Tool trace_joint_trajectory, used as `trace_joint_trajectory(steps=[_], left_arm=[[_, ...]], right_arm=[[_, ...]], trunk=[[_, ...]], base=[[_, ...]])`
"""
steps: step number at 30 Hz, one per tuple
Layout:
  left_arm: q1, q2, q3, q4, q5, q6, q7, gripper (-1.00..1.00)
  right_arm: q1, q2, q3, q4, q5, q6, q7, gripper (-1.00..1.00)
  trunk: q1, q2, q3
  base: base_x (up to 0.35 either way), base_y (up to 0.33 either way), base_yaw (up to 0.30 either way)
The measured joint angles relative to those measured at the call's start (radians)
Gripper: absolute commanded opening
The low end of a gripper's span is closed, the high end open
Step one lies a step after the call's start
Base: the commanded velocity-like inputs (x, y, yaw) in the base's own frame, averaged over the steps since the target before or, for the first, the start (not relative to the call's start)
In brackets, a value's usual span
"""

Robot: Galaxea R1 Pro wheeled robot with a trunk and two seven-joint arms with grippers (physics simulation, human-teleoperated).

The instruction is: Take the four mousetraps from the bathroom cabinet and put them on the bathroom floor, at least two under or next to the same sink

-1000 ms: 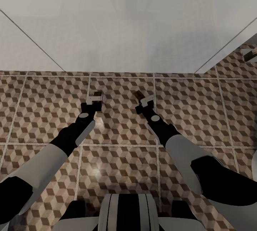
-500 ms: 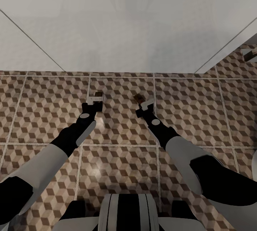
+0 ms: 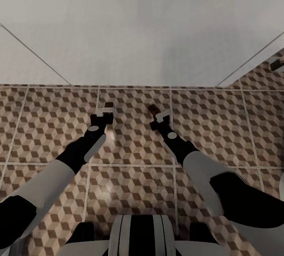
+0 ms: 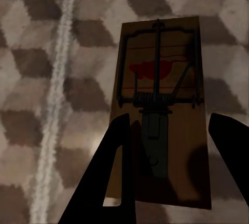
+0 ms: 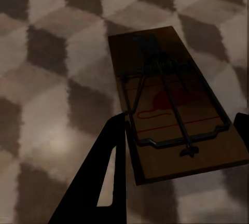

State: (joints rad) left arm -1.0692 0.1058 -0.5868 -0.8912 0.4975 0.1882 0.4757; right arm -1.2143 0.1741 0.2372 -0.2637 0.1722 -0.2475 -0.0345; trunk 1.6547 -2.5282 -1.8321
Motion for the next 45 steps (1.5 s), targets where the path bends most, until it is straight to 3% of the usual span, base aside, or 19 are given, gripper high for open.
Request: trace_joint_trajectory(steps=[29,45], left_arm=[[0.000,-0.001,0.000,0.028,0.001,-0.001,0.000,-1.00],[0.000,-0.002,0.000,0.030,0.002,-0.001,0.000,-1.00]], right_arm=[[0.000,0.000,0.000,0.000,0.000,0.000,-0.001,-1.00],[0.000,0.000,0.000,0.000,0.000,0.000,-0.001,-1.00]], trunk=[[0.000,0.000,0.000],[0.000,0.000,0.000]], base=[[0.059,0.000,0.000],[0.161,0.000,0.000]])
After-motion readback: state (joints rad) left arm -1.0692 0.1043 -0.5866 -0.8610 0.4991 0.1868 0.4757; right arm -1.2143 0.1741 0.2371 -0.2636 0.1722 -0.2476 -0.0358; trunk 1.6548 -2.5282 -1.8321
